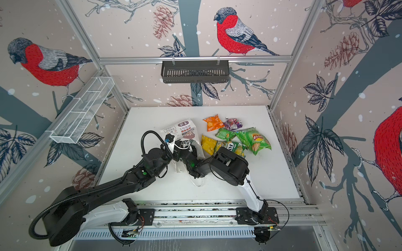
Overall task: Take the snacks out of the paper bag
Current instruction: Pick up the snack from the paper bag.
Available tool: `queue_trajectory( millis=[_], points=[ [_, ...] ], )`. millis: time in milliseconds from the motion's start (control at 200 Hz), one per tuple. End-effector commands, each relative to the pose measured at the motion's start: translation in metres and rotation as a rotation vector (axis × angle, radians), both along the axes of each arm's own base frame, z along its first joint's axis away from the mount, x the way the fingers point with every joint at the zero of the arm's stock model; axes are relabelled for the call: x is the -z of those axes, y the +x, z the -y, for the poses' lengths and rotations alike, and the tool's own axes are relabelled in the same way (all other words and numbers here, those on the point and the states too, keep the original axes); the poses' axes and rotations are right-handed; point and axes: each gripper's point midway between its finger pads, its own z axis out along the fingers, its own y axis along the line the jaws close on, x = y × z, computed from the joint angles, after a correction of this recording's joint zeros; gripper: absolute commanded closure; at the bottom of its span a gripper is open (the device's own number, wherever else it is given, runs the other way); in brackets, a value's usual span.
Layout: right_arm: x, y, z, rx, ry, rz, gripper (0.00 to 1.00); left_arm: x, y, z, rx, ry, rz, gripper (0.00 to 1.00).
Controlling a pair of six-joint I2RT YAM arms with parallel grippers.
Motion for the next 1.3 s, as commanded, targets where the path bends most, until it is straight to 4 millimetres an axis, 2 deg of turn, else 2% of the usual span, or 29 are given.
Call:
queue_trajectory(
  millis=[0,105,270,420,550,816,921,1111,1296],
  points=[
    [-0.024,0.002,-0.001,0.006,0.02,0.089,0.55,-0.005,0.0,0.001,0.003,-0.018,0.021,1.0],
    [-0.029,0.0,0.0,-0.01,0.031,0.108,0.64,-0.003,0.0,0.0,-0.002,-0.013,0.016,1.0],
    [-0.034,-0.006,-0.002,-0.037,0.046,0.125,0.87,-0.002,0.002,-0.002,-0.02,-0.015,0.013,1.0],
    [-0.038,-0.011,0.0,-0.03,0.042,0.139,0.96,-0.003,0.007,-0.01,-0.076,-0.018,0.008,1.0],
    [-0.055,-0.019,0.014,0.013,0.073,0.185,0.98,-0.001,0.011,-0.018,-0.131,-0.011,0.004,1.0],
    [-0.094,-0.047,0.03,0.017,0.133,0.245,0.99,-0.005,0.014,-0.037,-0.233,-0.018,0.011,1.0],
    [-0.108,-0.062,0.038,0.006,0.171,0.257,0.99,-0.004,0.014,-0.051,-0.293,-0.022,0.026,1.0],
    [-0.135,-0.091,0.049,-0.014,0.21,0.29,1.0,0.004,0.017,-0.063,-0.317,-0.012,0.025,1.0],
    [-0.161,-0.122,0.063,-0.025,0.223,0.355,1.0,-0.001,0.018,-0.072,-0.317,-0.039,0.043,1.0]
  ],
)
